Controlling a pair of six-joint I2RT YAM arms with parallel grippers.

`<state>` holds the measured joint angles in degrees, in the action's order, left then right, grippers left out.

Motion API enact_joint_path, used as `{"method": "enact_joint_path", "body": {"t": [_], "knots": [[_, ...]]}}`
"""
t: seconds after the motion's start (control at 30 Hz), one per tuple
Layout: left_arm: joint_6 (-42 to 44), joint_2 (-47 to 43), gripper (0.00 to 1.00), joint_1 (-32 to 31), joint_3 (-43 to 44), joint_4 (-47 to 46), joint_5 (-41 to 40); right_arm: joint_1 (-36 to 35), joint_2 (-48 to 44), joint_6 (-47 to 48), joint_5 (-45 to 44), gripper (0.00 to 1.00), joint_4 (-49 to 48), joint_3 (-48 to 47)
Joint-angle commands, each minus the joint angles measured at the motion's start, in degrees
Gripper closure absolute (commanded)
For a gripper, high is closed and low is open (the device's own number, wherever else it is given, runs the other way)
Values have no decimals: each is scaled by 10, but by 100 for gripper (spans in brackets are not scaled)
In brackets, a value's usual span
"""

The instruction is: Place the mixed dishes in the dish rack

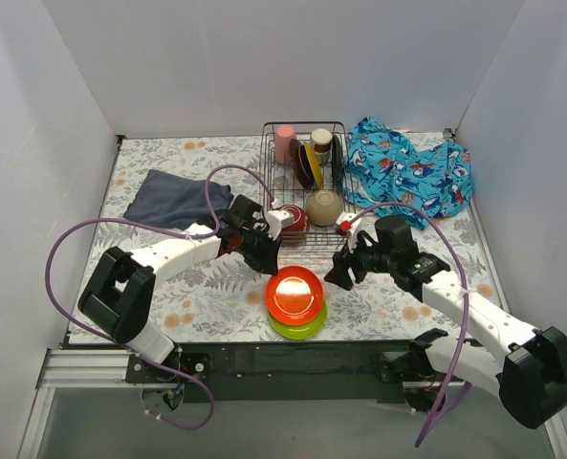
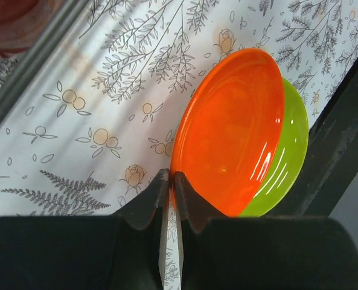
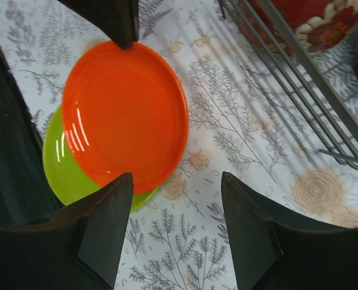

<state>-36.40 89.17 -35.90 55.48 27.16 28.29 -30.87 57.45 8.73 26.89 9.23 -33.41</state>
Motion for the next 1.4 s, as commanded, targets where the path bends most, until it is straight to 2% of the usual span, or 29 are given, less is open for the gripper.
{"method": "enact_joint_path", "body": {"t": [0.0,0.3,0.6,0.67,0.77,0.8,0.83,0.87,0.9,0.93,0.97,1.0,1.03,1.1,1.17,1.23,1.27,1.3,1.37], "knots": [[62,-37,100,-2,30,27,21,0,33,-28,93,32,-80,-1],[120,-79,100,-2,41,25,79,0,109,-10,147,30,-114,-7],[114,-98,100,-2,52,8,120,-4,180,-47,217,30,-191,-17],[110,-96,100,-2,53,0,120,-6,201,-57,243,33,-217,-23],[110,-92,100,-2,54,-4,105,-9,216,-78,250,57,-227,-38],[107,-91,100,-2,53,-7,96,-9,217,-79,250,75,-226,-44],[101,-91,100,-2,53,-11,84,-9,217,-82,244,84,-217,-48],[74,-92,97,-2,52,-24,40,-8,210,-80,237,93,-206,-61],[59,-93,89,-1,52,-33,9,-7,205,-79,229,99,-181,-67],[43,-95,79,2,53,-41,-21,-6,200,-77,214,99,-167,-71],[31,-97,73,9,71,-54,-83,-5,189,-76,207,99,-152,-85],[1,-100,66,17,81,-65,-110,-5,184,-72,198,99,-115,-92],[-13,-106,56,41,94,-77,-147,-5,179,-66,168,99,-97,-103],[-47,-107,49,77,137,-121,-225,-5,161,-61,119,99,-58,-136],[-67,-87,46,141,169,-147,-249,-5,151,-44,63,99,-23,-165],[-69,-67,48,183,196,-153,-263,-5,148,-55,8,99,-19,-212],[-69,-52,53,189,195,-162,-271,-5,148,-63,-9,99,-20,-230],[-76,-46,61,196,191,-168,-276,-6,149,-79,-24,99,-26,-246],[-105,-38,91,206,169,-177,-274,-20,155,-93,-92,99,-53,-289]]}}
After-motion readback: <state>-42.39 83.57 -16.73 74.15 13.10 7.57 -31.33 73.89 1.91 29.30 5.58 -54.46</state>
